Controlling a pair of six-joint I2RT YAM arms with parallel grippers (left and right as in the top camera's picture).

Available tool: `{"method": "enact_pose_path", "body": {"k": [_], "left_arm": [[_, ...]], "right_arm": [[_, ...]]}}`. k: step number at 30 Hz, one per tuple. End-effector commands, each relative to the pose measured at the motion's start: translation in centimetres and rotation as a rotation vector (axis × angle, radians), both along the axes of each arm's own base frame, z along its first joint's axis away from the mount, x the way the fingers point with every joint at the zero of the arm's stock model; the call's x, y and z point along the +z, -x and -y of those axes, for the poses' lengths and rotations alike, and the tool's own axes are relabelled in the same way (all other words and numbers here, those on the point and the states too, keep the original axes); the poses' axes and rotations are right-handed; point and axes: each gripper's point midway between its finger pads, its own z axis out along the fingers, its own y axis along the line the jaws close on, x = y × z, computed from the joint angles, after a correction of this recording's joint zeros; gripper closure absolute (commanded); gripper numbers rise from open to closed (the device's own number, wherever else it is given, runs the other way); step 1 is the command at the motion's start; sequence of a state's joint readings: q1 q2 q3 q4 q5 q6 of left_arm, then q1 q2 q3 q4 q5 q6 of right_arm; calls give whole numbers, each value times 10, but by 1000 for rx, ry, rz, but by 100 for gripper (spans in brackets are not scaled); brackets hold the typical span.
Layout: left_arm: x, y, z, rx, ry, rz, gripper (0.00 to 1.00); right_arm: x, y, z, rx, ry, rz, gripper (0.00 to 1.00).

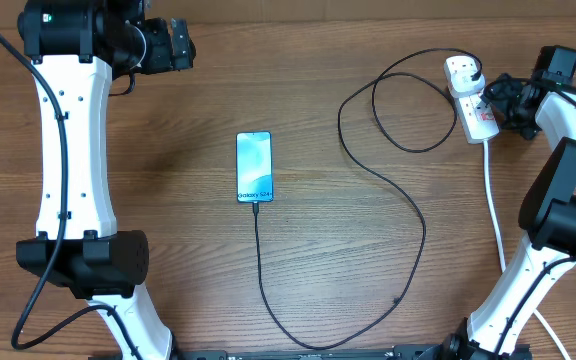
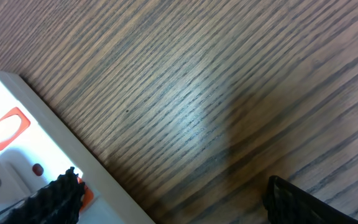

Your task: Plug charger to phone and switch on socket

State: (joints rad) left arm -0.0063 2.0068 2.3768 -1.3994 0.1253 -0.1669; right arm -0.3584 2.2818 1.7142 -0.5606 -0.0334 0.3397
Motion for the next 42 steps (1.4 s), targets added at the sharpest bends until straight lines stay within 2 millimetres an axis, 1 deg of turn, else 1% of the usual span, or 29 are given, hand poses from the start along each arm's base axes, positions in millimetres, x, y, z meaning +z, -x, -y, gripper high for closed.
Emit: {"method": "enact_pose_path", "body": {"k": [1,8,23,42], "left_arm": [[11,2,-4,21,-1,28,0],[11,2,-4,21,-1,28,1],[11,2,-4,21,-1,28,0],[11,2,-3,20,-1,28,0]], "right_arm": [[-9,-2,-11,56,-48,2,10],[-12,3,-13,58,-62,-16,11],[-13,4,-22,79,-90,-20,14],[-19,4,-47,125,-100,-52,14]]}}
